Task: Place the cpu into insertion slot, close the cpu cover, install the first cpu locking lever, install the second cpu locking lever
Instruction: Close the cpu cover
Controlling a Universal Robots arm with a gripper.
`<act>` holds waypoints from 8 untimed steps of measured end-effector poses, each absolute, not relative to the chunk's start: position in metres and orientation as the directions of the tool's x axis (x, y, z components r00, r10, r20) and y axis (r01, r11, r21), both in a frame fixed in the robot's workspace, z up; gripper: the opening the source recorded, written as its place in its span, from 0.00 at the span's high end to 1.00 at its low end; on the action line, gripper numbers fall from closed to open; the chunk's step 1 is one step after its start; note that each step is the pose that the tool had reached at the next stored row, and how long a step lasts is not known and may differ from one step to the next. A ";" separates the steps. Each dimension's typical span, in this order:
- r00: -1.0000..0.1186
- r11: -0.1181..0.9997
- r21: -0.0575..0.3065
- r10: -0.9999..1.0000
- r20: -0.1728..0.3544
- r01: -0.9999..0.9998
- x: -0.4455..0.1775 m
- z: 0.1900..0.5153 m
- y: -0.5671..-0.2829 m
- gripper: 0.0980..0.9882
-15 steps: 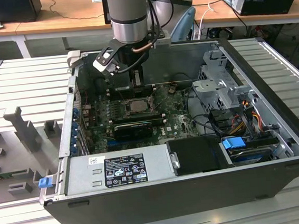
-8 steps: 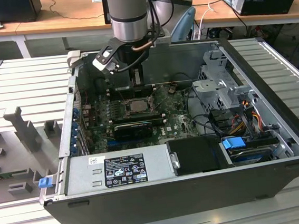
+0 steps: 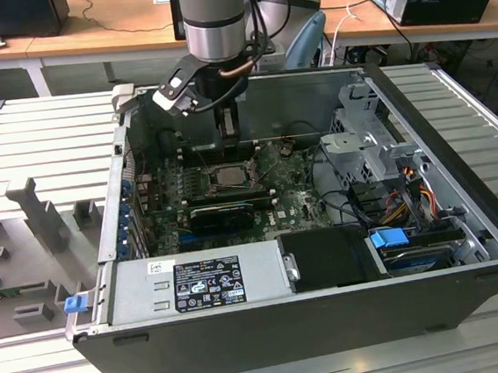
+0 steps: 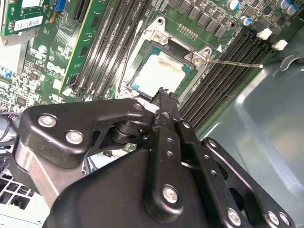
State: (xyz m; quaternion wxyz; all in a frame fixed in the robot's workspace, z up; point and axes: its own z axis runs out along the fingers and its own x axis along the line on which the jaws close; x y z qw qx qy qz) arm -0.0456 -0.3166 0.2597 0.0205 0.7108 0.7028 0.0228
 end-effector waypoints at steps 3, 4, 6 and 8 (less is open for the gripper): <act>0.012 -0.012 0.053 1.000 0.005 0.999 -0.041 0.262 -0.317 0.99; 0.012 -0.012 0.046 1.000 0.004 0.999 -0.037 0.262 -0.318 0.99; 0.012 -0.012 0.034 1.000 0.004 0.999 -0.029 0.262 -0.318 0.99; 0.011 -0.012 0.030 1.000 0.004 0.999 -0.024 0.262 -0.318 0.99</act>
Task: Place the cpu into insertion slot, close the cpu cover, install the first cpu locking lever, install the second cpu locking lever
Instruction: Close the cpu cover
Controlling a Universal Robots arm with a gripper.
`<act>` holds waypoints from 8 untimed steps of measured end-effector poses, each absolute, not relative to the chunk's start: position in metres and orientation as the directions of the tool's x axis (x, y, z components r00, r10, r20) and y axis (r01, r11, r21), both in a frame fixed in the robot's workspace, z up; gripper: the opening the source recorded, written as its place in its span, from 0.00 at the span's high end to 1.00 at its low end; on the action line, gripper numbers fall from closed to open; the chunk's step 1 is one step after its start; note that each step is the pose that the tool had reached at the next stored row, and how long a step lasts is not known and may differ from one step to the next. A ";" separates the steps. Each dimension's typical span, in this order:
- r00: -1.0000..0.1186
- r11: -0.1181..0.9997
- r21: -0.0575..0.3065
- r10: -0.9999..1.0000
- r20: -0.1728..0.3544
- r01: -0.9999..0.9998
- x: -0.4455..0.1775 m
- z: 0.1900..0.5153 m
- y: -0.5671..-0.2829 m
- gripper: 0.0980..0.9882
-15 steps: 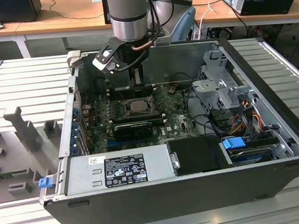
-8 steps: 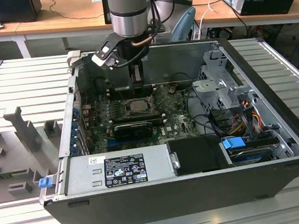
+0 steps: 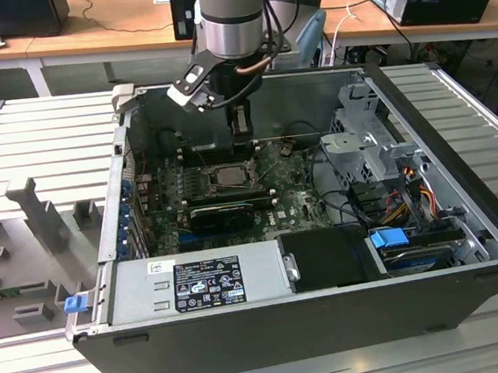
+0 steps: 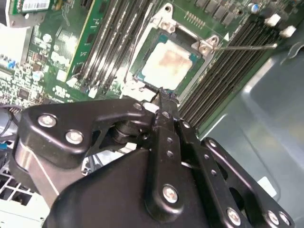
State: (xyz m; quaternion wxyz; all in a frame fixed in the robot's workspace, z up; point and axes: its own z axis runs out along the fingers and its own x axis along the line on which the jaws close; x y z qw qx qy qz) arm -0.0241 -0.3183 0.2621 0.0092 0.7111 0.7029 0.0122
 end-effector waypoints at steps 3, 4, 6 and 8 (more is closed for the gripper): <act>0.012 -0.012 0.030 1.000 0.004 0.999 -0.021 0.262 -0.319 0.99; 0.012 -0.012 0.030 1.000 0.004 0.999 -0.017 0.262 -0.319 0.99; 0.012 -0.012 0.028 1.000 0.004 1.000 -0.013 0.262 -0.319 0.99; 0.012 -0.012 0.027 1.000 0.004 1.000 -0.013 0.266 -0.319 0.99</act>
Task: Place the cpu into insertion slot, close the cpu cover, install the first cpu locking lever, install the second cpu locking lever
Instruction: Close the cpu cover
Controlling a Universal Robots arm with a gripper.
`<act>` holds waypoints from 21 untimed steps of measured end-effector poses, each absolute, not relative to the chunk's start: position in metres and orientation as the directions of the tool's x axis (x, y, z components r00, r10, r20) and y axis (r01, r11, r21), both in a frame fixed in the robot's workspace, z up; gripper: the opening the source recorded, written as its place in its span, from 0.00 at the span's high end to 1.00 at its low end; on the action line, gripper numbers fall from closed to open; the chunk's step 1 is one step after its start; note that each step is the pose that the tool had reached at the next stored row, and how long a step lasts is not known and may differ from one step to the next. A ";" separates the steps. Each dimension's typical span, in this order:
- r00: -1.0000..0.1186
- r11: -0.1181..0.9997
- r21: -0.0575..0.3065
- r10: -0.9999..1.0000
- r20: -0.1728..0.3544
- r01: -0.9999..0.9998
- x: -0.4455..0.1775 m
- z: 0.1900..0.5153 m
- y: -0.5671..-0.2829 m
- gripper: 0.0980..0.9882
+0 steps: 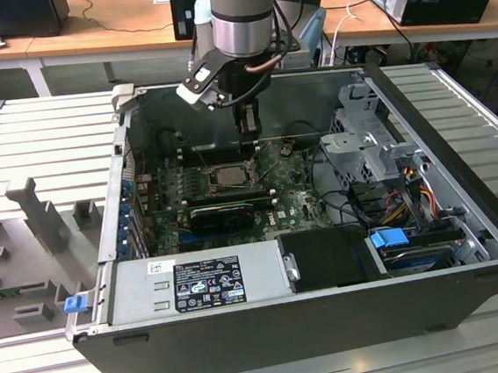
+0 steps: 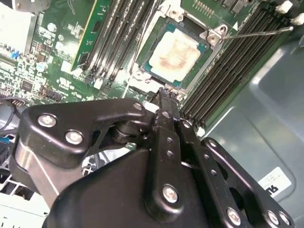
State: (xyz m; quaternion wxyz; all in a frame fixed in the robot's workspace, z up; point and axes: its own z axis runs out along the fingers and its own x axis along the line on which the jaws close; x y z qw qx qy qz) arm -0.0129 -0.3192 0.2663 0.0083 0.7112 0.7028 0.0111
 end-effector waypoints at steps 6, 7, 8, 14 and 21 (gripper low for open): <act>0.012 -0.012 0.027 1.000 0.004 1.000 -0.007 0.269 -0.319 0.99; 0.012 -0.012 0.027 1.000 0.004 1.000 -0.004 0.269 -0.319 0.99; 0.012 -0.012 0.027 1.000 0.004 1.000 -0.002 0.269 -0.319 0.99; 0.011 -0.012 0.024 1.000 0.004 1.000 0.021 0.268 -0.319 0.99; 0.011 -0.011 0.022 1.000 0.004 1.000 0.029 0.266 -0.319 0.99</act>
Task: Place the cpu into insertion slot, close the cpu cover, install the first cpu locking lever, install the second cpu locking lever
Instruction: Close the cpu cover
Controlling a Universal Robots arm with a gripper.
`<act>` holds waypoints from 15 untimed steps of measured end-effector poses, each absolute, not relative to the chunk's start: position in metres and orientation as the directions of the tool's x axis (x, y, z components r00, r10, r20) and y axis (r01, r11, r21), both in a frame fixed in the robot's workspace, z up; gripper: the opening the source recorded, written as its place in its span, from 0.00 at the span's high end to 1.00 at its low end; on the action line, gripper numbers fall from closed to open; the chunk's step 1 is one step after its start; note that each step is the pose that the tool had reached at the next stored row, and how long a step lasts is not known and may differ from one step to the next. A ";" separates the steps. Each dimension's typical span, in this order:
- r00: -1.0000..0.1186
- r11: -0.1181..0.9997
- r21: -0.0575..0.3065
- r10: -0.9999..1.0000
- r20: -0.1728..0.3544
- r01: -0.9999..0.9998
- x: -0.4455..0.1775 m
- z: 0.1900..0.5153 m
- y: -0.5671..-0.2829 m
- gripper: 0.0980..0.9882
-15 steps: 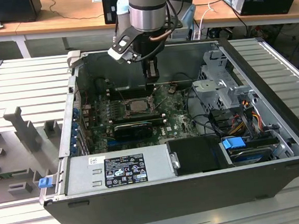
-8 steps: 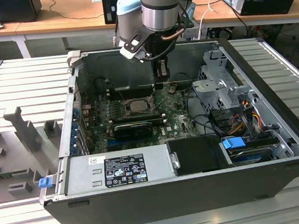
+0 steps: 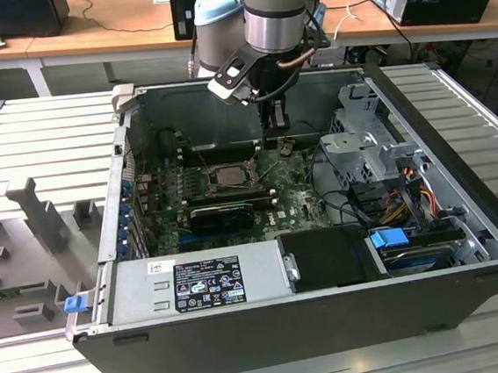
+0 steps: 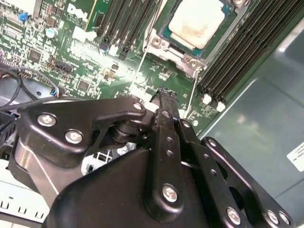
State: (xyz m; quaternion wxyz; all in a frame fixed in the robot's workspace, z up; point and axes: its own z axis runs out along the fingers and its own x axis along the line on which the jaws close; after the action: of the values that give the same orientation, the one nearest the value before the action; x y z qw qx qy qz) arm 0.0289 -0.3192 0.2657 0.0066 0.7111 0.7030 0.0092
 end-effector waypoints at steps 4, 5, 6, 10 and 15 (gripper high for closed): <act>0.011 -0.011 0.022 1.000 0.004 1.000 0.039 0.265 -0.319 0.99; 0.011 -0.011 0.022 1.000 0.004 1.000 0.041 0.265 -0.319 0.99; 0.011 -0.011 0.022 1.000 0.004 1.000 0.043 0.265 -0.319 0.99; 0.010 -0.010 0.022 1.000 0.004 1.000 0.051 0.264 -0.319 0.99; 0.009 -0.009 0.022 1.000 0.004 1.000 0.057 0.257 -0.319 0.99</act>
State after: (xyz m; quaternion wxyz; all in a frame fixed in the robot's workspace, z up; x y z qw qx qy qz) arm 0.0570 -0.3190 0.2567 0.0065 0.7103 0.7038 0.0091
